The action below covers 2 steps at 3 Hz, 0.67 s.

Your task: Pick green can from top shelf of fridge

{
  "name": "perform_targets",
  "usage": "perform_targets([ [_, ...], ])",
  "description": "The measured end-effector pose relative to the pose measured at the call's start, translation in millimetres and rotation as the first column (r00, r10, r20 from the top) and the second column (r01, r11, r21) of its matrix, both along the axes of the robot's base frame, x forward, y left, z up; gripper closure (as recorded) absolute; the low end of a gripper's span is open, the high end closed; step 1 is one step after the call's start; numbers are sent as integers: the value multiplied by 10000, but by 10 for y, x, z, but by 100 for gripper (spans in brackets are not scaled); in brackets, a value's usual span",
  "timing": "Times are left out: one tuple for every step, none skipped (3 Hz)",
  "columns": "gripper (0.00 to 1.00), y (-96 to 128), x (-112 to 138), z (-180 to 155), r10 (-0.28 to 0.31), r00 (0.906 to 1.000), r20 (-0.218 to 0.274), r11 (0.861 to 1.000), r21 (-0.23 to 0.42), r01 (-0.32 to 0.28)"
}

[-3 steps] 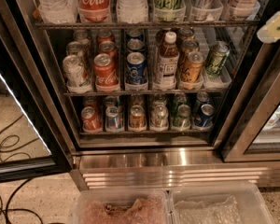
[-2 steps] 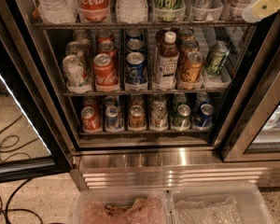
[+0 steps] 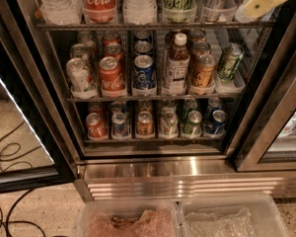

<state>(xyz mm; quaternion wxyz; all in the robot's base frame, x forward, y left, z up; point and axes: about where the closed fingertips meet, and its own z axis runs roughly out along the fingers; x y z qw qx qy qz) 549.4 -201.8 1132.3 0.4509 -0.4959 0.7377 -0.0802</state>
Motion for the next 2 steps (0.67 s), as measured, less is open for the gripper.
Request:
perform_targets([
  [0, 376, 165, -177, 1072, 9923, -624, 9941, -85, -1080],
  [0, 377, 165, -176, 1074, 9923, -623, 9941, -86, -1081],
])
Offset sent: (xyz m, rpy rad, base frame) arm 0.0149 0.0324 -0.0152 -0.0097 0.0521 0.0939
